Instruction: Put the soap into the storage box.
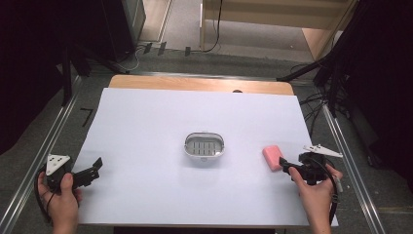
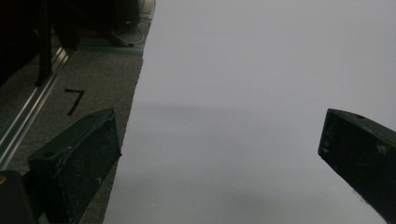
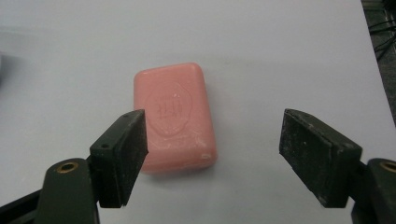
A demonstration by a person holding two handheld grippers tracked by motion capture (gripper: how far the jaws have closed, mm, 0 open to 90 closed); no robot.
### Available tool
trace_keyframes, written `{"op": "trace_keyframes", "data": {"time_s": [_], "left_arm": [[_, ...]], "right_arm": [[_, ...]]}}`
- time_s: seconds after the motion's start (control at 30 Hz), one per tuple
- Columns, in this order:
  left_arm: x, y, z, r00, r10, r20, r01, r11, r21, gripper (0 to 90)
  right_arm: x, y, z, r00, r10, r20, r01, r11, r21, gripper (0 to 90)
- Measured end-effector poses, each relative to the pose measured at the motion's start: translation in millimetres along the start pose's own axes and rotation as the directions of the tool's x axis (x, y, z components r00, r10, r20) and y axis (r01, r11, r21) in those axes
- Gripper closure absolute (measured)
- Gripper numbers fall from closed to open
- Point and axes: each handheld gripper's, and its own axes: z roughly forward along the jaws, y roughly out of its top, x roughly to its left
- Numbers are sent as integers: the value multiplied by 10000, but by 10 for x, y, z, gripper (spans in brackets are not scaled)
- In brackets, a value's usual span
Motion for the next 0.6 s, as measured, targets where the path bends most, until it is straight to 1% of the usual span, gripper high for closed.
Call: {"op": "trace_keyframes", "data": {"time_s": [0.07,0.17,0.27,0.4,0.5,0.6], "left_arm": [[0,-2,-2,10000,-8,14,8,10000,-23,0],[5,-2,-5,10000,-37,37,37,10000,-46,0],[5,-3,-5,10000,-25,45,25,10000,-45,0],[-5,0,3,10000,4,-26,-4,10000,0,0],[-11,-2,-1,10000,19,-38,-19,10000,-31,0],[-9,-2,-1,10000,11,-37,-12,10000,-34,0]], "right_arm": [[19,18,-4,9999,59,109,-58,10000,-55,241],[45,49,7,10000,87,11,-87,9999,65,240],[63,70,22,10000,15,-29,-14,9999,171,233],[133,122,75,9997,-132,-219,140,9992,381,226],[174,152,112,9994,-259,-209,267,9989,397,226],[200,164,133,9994,-258,-239,269,9985,481,224]]}}
